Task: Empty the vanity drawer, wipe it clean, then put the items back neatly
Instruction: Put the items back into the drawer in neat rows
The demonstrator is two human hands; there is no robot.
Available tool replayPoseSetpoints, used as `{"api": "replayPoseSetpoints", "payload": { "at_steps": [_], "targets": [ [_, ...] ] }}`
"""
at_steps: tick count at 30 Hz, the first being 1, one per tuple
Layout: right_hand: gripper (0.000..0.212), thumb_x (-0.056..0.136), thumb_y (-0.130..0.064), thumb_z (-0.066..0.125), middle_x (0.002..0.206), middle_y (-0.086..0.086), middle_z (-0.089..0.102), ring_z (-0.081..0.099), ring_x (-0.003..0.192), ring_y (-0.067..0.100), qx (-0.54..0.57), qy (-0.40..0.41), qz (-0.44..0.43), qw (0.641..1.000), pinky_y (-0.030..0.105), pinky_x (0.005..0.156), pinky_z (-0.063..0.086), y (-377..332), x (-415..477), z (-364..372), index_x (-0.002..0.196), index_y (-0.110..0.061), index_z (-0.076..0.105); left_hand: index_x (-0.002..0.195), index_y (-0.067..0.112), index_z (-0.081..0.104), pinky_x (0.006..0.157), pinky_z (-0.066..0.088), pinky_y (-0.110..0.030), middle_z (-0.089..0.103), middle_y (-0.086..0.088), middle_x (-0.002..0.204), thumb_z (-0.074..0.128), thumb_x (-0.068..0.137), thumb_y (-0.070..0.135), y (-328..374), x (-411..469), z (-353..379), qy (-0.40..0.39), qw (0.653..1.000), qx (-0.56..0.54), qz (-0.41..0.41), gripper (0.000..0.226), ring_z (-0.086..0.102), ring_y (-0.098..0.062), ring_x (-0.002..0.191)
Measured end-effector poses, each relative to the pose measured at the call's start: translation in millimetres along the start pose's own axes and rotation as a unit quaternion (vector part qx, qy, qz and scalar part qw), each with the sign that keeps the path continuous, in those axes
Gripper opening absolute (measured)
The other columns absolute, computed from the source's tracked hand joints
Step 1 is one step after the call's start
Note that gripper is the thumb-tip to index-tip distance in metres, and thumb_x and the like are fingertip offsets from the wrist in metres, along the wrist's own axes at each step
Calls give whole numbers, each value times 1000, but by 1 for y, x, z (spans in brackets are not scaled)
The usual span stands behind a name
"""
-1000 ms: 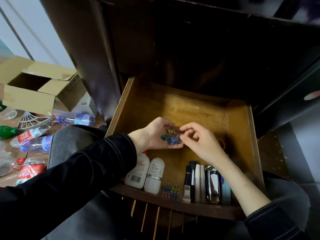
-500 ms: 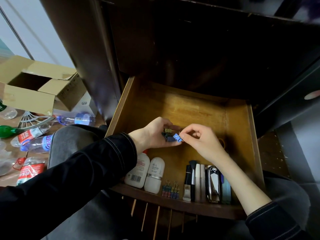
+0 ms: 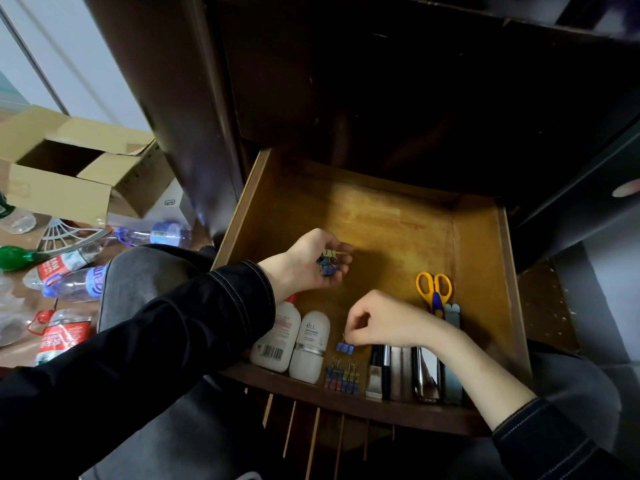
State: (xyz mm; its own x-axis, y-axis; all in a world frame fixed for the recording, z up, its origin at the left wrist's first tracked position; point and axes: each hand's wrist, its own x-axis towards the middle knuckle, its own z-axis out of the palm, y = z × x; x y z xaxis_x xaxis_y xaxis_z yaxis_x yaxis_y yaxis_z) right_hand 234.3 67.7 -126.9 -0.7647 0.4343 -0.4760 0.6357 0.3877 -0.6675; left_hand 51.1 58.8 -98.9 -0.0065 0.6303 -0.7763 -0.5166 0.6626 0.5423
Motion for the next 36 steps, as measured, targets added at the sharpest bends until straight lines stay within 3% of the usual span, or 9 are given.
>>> {"api": "replayPoseSetpoints", "payload": {
  "at_steps": [7,12,16,18,24,33,36],
  "targets": [
    [11,86,-30,74,86,-24,72,65,77,-4,-9,-25,-11,1000,20,68,47,3,6,8,87,-21,81,102,2,66,56,50,-29,67,-15,93,43,96,11,1,0,0,19,999,-23,24,25,62,-24,71],
    [14,88,-29,72,89,-13,75,67,80,0,-22,-41,-16,999,31,76,56,1,6,11,92,-18,81,96,4,65,50,49,-26,65,-14,87,42,95,12,12,1,-6,54,993,-76,73,24,60,-22,69],
    [14,90,-28,71,79,-23,71,63,73,-8,-27,-57,-22,998,12,63,43,2,7,15,93,-18,81,95,5,65,49,49,-25,65,-13,85,42,95,13,11,1,-7,68,992,-84,70,25,60,-22,70],
    [14,90,-28,71,75,-27,69,61,70,-9,-31,-58,-22,998,10,59,41,4,8,16,92,-18,81,95,5,65,49,49,-25,65,-14,86,42,95,13,11,1,-6,66,992,-84,69,24,60,-23,71],
    [17,88,-32,69,82,-15,74,61,68,-3,-34,-62,-25,997,23,63,47,5,8,17,90,-19,80,94,5,65,51,49,-26,66,-14,87,42,95,13,11,2,-6,57,994,-77,53,24,61,-23,70],
    [19,91,-33,68,72,-28,67,59,66,-5,-45,-77,-14,996,15,59,40,2,6,18,92,-18,80,96,4,67,53,50,-27,67,-16,92,42,94,12,8,3,-4,40,996,-60,45,26,62,-25,71],
    [21,92,-36,66,77,-20,70,61,68,3,-48,-80,1,996,28,60,48,-2,5,18,92,-19,79,99,3,67,54,51,-28,68,-16,95,43,94,13,7,2,-4,42,996,-57,44,26,62,-25,73]
  ]
}}
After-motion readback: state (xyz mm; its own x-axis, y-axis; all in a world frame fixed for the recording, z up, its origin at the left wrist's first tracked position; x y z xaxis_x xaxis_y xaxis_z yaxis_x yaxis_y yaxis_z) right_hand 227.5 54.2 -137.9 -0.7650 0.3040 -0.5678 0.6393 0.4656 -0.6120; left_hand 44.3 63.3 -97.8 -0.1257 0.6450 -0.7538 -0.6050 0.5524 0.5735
